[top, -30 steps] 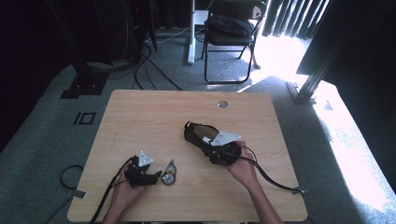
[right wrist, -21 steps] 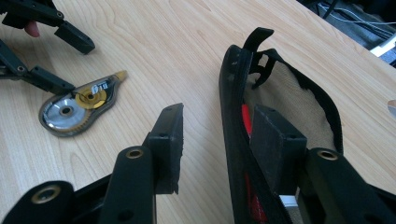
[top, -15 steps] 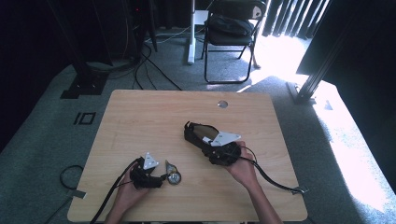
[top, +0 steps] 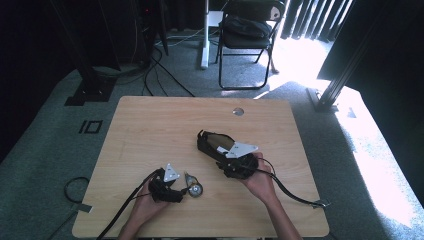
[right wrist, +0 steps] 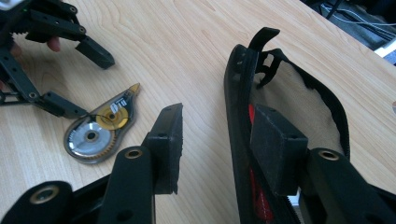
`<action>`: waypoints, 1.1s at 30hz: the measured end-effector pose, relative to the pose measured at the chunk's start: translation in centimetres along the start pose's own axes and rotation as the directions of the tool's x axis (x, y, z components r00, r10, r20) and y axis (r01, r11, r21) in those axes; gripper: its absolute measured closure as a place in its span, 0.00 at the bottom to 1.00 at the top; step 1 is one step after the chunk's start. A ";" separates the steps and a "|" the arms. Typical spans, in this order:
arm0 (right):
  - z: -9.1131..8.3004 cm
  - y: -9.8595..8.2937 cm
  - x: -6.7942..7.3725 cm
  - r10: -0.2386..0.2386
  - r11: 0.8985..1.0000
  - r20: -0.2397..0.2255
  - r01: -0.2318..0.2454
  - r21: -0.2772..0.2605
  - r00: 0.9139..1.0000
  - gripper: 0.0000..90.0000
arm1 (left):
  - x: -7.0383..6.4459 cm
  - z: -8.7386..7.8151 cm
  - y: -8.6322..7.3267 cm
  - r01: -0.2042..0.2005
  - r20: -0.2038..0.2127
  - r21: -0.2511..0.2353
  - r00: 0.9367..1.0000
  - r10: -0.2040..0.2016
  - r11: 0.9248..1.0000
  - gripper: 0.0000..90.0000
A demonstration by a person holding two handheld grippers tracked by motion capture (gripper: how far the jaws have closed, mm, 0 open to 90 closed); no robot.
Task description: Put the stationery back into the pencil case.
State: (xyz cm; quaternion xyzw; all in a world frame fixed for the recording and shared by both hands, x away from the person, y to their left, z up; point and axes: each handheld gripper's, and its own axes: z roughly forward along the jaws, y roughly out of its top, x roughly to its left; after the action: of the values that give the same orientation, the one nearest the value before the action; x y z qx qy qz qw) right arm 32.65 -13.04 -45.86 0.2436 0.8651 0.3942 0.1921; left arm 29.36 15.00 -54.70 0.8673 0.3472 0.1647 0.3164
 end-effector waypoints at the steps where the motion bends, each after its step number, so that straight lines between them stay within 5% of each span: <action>1: 0.0 0.0 0.0 -0.001 1.000 -0.001 0.001 0.000 1.000 0.59 | -0.1 0.1 0.1 -0.005 0.000 0.002 1.000 0.005 1.000 0.23; 18: 0.1 -0.2 0.5 -0.006 1.000 -0.007 0.006 0.014 1.000 0.59 | -1.3 1.8 2.0 -0.030 -0.005 -0.012 1.000 0.030 0.999 0.22; 33: 1.8 -0.9 1.5 -0.020 0.998 -0.071 0.024 0.056 0.997 0.53 | -1.4 2.6 2.8 -0.021 0.001 -0.029 1.000 0.021 0.999 0.22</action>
State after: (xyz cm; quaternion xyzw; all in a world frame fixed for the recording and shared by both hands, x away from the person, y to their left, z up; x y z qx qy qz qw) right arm 32.14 -11.65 -47.84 0.2252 0.8849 0.3756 0.1588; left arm 31.07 11.29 -54.92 0.8664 0.3353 0.1726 0.3273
